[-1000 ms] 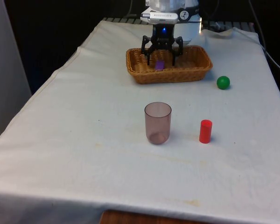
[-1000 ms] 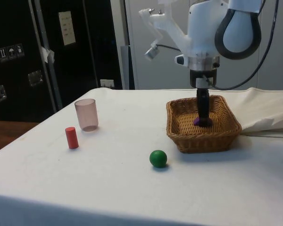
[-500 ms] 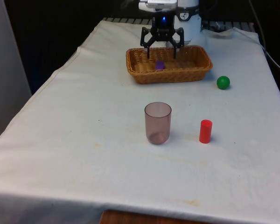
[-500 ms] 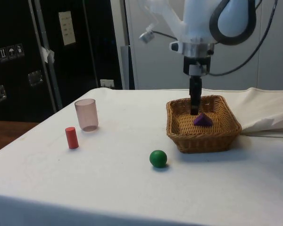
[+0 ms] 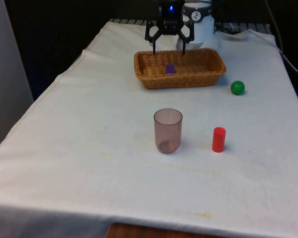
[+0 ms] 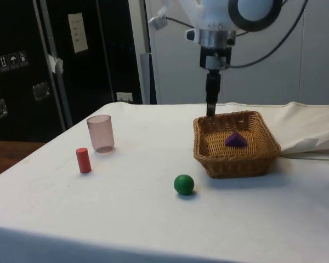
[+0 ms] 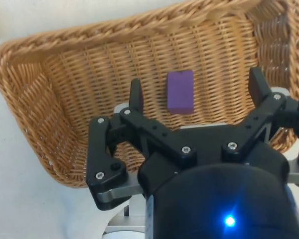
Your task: Pick up the triangular block and place it into the basket.
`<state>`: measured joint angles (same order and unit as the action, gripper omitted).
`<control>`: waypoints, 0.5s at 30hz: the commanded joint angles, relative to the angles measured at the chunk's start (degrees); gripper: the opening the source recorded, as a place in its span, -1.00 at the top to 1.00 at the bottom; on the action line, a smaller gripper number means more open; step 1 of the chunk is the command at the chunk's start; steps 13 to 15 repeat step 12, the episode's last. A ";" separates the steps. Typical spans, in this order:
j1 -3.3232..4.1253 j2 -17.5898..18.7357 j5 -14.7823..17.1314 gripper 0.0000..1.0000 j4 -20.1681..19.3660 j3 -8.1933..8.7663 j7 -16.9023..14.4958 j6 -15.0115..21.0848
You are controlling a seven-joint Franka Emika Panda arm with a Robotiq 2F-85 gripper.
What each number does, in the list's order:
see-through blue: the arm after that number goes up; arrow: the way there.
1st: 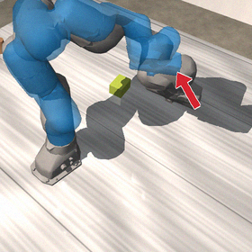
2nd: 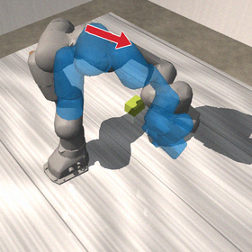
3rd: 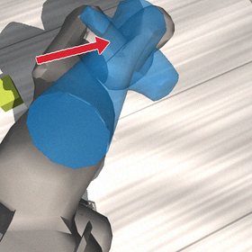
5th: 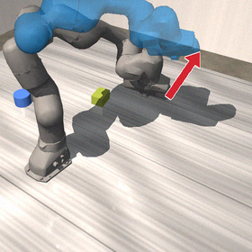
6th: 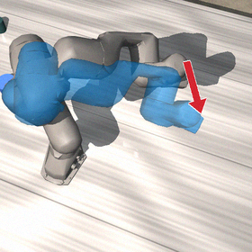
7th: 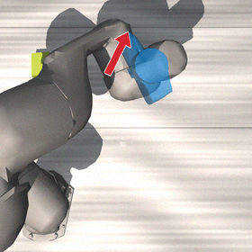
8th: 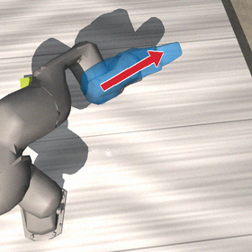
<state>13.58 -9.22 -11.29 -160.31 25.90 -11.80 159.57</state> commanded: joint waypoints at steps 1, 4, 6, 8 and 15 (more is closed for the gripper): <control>0.46 -0.52 1.03 -1.00 0.34 0.06 -0.34 -1.09; 0.57 -0.63 1.09 -1.00 1.09 0.00 -0.29 -1.78; 0.63 -0.63 1.32 -1.00 2.41 -0.23 -0.17 -2.81; 0.63 -0.52 1.49 -1.00 3.27 -0.40 -0.17 -3.44; 0.29 -0.40 0.97 -1.00 4.18 -0.69 0.06 -3.72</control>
